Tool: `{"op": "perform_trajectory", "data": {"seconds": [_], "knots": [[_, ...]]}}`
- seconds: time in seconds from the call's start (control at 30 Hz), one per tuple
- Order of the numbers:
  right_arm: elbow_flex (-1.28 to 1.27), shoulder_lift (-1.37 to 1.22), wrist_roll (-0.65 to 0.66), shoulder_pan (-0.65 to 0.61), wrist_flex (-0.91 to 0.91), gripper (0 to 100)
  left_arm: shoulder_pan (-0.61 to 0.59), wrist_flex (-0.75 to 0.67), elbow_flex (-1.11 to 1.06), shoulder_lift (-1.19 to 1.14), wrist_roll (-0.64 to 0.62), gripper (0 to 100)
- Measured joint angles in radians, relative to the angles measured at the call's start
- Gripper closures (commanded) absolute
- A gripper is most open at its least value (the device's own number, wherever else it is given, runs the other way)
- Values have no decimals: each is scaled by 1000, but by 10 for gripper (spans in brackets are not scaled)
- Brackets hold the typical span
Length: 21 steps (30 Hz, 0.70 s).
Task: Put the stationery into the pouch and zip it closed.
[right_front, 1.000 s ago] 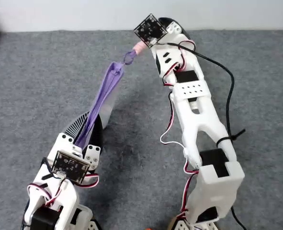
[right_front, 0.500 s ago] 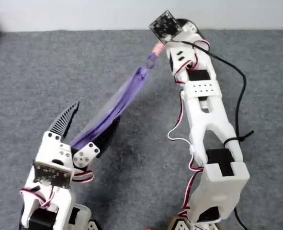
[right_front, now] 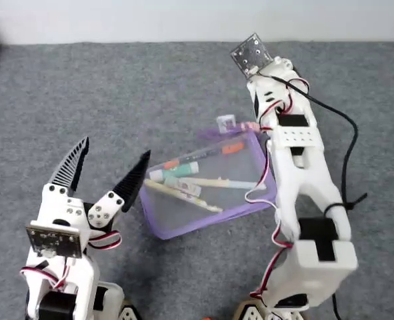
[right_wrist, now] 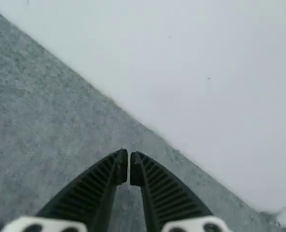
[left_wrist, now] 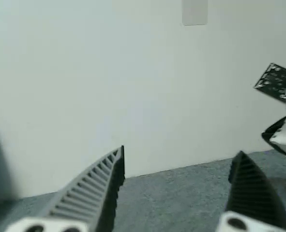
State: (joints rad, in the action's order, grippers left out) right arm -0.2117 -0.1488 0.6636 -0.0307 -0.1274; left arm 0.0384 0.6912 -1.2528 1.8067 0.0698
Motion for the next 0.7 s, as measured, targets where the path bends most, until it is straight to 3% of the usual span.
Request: {"op": "perform_trajectory", "data": {"seconds": [0.13, 0.33, 0.7], "knots": [[-129, 103, 0, 26, -83, 953, -29, 61, 0, 0, -2, 873], [-333, 307, -41, 81, -219, 754, -37, 175, 0, 0, -2, 987], [-580, 756, -187, 89, -585, 757, -43, 336, -58, 0, -2, 986]]}}
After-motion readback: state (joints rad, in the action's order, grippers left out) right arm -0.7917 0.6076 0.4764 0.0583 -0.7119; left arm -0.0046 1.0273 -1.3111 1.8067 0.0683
